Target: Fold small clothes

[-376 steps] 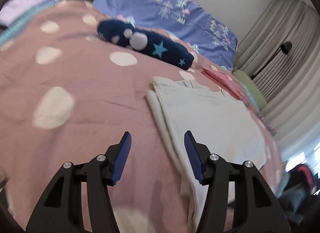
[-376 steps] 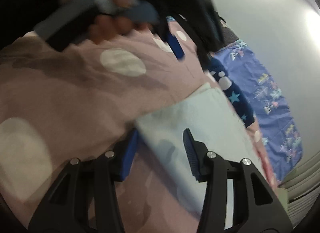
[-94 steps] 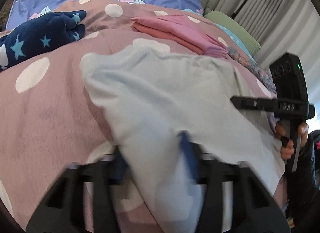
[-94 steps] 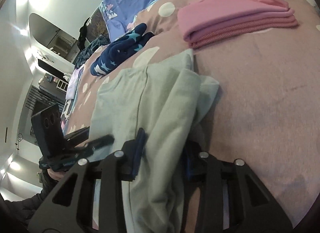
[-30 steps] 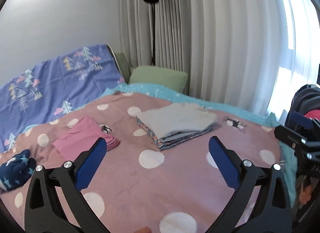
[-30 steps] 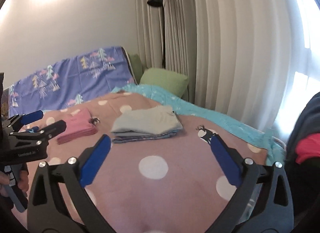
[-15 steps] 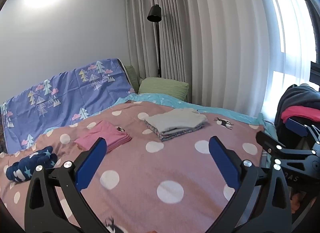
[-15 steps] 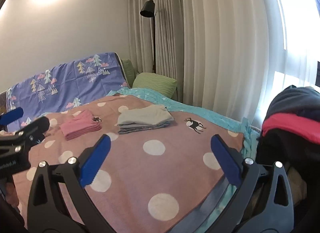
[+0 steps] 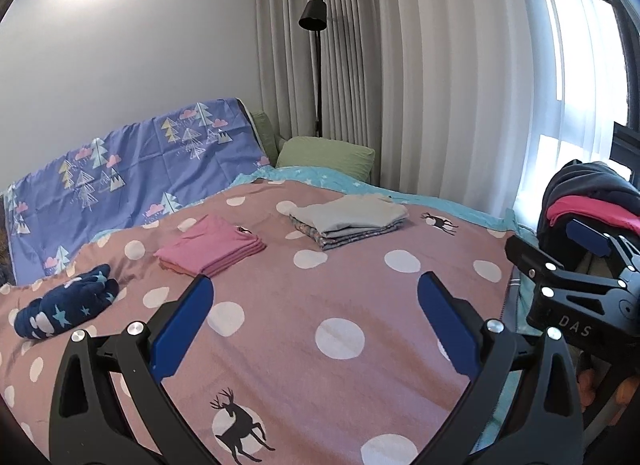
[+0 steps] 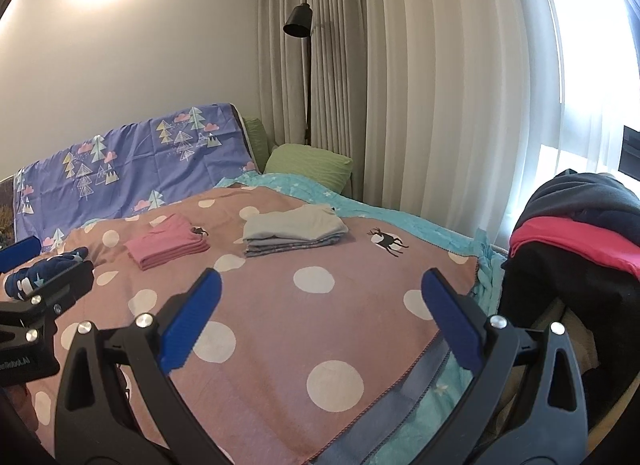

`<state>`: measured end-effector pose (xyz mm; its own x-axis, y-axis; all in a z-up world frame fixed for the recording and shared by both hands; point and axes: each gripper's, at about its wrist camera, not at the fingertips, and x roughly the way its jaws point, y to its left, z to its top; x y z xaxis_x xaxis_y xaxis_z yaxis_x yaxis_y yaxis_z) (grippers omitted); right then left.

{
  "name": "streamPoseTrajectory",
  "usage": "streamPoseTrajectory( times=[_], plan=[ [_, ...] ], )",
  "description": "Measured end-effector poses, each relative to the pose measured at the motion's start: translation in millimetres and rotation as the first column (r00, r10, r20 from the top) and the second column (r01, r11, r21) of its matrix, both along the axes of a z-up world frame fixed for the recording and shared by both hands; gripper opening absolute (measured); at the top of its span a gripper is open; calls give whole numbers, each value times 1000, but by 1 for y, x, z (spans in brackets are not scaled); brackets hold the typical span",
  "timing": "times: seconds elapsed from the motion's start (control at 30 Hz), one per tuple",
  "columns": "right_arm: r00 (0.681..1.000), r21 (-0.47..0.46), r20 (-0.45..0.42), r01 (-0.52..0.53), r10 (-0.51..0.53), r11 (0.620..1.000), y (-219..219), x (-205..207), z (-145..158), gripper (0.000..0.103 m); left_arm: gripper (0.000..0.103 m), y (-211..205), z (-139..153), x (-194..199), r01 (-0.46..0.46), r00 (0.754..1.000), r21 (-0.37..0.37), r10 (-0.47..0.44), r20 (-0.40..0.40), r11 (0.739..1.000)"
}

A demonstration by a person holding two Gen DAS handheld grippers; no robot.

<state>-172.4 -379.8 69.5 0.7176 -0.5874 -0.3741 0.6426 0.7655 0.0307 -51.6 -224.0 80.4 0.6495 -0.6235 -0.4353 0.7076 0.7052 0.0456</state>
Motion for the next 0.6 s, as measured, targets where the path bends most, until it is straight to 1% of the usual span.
streamPoseTrajectory(
  times=[0.07,0.23,0.6],
  plan=[
    [1000,2,3,1,-1,1000,1,-1,1,101,102,2,-1,0,9,1000,-5,-9,-11,1000],
    [1000,11,3,5,-5,1000,-1,1,2,101,102,2,-3,-2,12,1000,7,-12,-4,1000],
    [1000,24,-29,-4,5,1000,-2,11,-5,101,102,4,-9,4,8,999,23,-7,-41,1000]
  ],
)
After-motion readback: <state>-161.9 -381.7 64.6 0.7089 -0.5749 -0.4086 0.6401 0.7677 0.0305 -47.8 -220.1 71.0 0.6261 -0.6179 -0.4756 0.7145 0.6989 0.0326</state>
